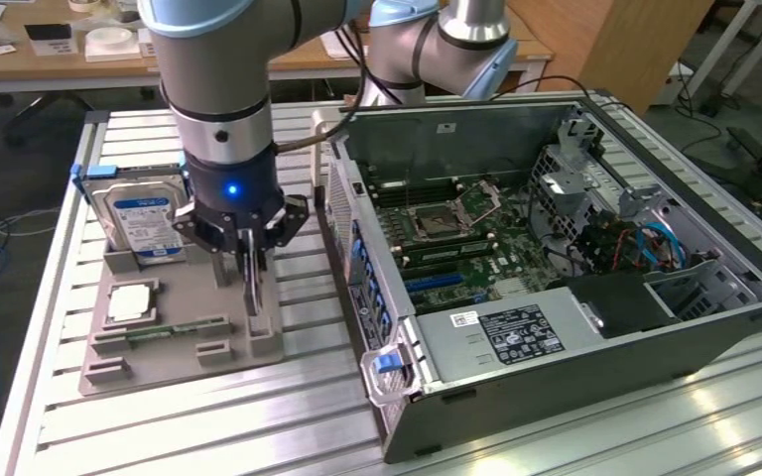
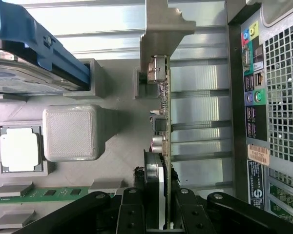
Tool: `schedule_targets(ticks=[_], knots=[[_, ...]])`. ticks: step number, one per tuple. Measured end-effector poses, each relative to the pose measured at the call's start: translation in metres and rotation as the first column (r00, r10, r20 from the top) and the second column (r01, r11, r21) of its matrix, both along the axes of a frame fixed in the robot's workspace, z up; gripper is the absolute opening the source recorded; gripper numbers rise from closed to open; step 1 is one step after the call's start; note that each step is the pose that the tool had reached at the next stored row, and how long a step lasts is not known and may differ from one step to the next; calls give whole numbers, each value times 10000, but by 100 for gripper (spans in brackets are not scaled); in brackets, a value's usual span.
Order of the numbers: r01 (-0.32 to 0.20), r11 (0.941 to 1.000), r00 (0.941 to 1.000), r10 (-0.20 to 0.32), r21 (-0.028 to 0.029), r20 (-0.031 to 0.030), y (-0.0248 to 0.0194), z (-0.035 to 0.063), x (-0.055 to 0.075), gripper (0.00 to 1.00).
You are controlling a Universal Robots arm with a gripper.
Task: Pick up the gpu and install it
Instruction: 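Pick up the gpu and move the gpu toward the slot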
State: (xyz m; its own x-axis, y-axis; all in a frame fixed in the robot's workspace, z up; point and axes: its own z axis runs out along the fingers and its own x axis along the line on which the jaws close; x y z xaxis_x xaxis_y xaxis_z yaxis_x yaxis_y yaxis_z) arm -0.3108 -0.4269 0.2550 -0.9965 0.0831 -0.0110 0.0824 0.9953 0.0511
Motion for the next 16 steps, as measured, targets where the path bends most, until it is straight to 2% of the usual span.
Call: schedule_targets(ticks=[16], knots=[[0, 10000, 10000, 0, 80, 0, 0, 175, 0, 28]])
